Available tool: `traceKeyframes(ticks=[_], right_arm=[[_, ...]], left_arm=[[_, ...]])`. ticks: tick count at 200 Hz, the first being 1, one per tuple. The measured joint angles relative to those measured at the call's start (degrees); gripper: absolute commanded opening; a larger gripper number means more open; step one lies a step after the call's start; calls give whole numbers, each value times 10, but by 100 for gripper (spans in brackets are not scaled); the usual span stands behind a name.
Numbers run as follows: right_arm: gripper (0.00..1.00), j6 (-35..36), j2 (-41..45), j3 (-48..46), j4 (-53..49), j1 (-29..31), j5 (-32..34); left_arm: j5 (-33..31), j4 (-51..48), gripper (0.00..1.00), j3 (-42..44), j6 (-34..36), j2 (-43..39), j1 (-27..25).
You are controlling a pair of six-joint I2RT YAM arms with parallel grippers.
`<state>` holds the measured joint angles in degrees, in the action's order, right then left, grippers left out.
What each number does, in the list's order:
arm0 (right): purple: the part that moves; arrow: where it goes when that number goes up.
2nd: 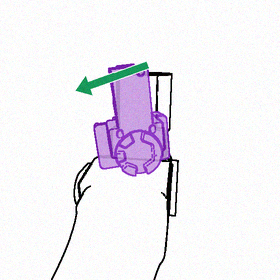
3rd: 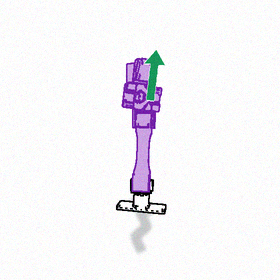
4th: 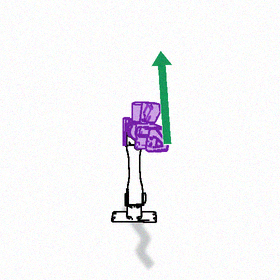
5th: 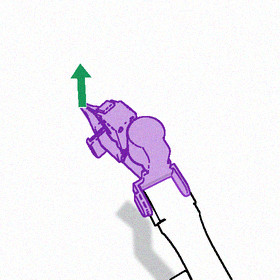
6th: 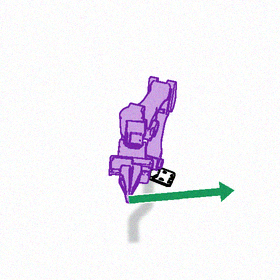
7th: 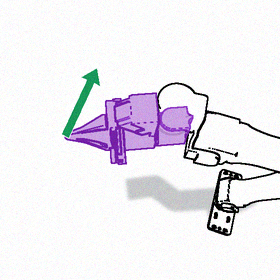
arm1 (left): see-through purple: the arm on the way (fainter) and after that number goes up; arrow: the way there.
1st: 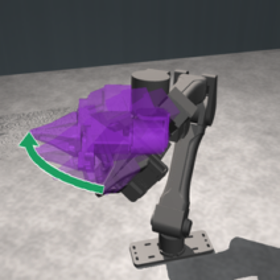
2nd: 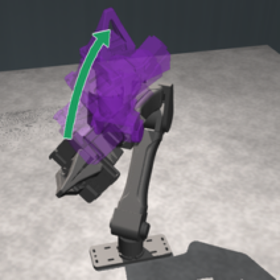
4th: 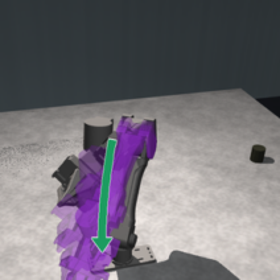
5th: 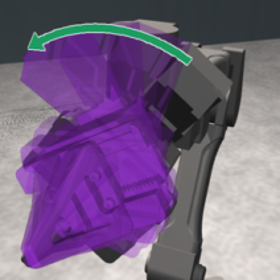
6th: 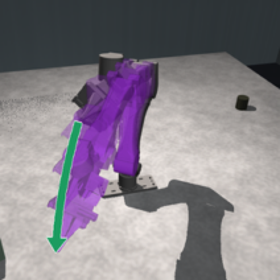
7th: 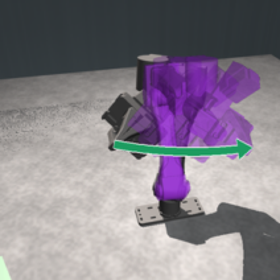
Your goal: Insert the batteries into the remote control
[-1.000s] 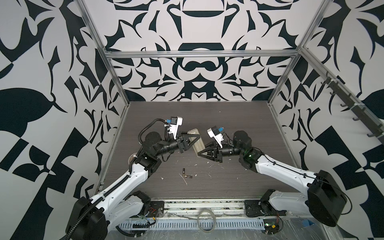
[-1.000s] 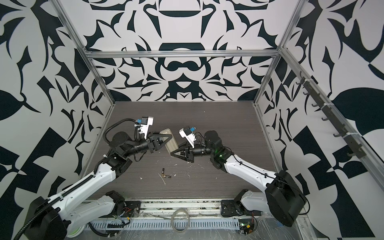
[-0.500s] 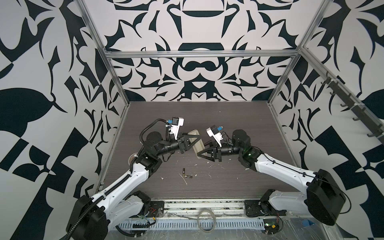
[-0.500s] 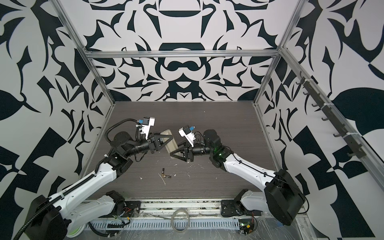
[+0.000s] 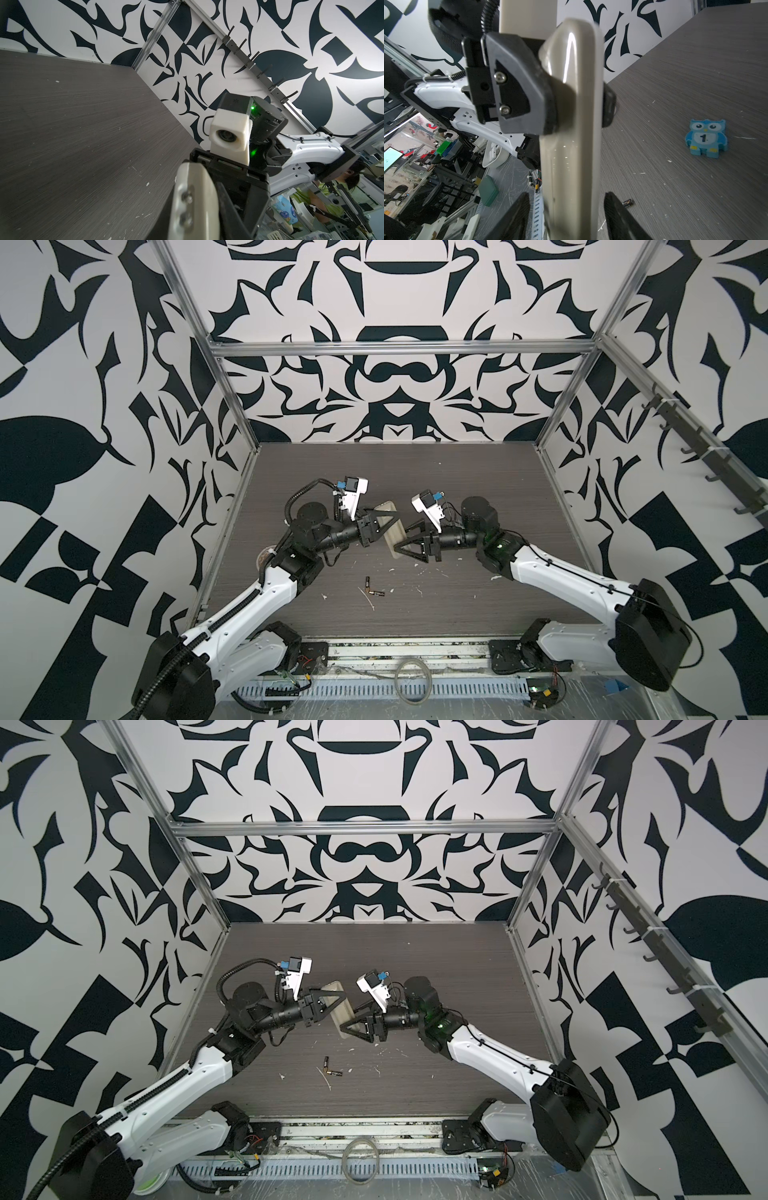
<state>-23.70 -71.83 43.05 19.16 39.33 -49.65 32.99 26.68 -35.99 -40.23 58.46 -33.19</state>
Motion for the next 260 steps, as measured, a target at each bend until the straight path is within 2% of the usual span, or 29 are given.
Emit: traceKeyframes(ticks=[45, 116, 151, 218, 260], right_arm=[[63, 49, 11, 11, -76, 0, 31], [64, 145, 74, 11, -164, 0, 136], [65, 208, 101, 13, -203, 3, 174], [67, 343, 162, 17, -245, 101, 304], [65, 398, 161, 16, -249, 139, 352]], left_arm=[[-10, -35, 0, -4, 12, 0, 0], [-23, -100, 0, -7, 22, 2, 1], [-23, -159, 0, -39, 30, 18, 1], [-16, -260, 0, -69, 50, 49, 2], [12, -307, 0, -88, 57, 69, 2]])
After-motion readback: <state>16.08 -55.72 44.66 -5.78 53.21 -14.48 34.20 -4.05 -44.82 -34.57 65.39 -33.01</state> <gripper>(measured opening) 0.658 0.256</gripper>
